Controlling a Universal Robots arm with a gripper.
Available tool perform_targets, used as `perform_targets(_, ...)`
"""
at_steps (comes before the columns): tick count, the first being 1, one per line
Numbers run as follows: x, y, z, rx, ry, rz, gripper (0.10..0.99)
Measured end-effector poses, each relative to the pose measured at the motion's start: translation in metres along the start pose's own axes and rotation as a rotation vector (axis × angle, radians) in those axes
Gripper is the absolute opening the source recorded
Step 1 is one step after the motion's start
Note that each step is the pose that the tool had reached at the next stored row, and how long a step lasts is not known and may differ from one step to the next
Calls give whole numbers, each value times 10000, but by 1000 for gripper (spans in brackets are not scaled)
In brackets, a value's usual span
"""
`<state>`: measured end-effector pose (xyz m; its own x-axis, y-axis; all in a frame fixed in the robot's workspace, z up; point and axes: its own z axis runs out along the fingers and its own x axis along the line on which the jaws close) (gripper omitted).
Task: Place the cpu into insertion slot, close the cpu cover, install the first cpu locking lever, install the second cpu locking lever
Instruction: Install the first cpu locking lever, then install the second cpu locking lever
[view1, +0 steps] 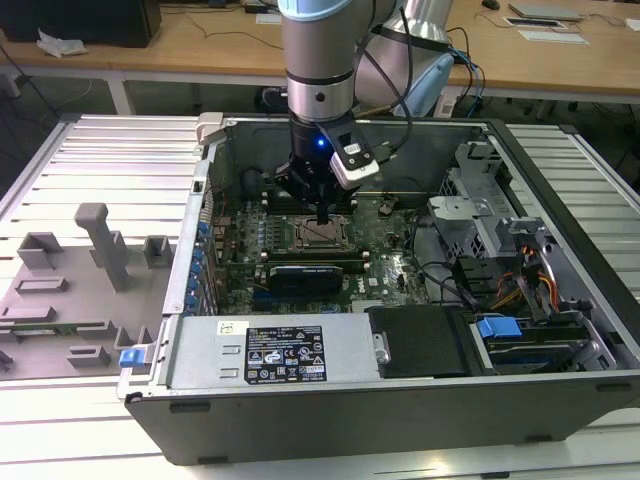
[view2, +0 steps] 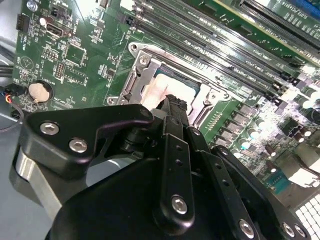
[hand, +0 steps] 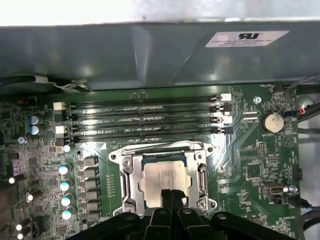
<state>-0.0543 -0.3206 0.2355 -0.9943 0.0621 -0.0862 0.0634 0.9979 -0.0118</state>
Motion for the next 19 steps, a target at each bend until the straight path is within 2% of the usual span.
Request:
perform_targets(3,-4,0,-42,6,-2,0,106)
perform_targets(19,-4,0,-49,6,-1,0,106)
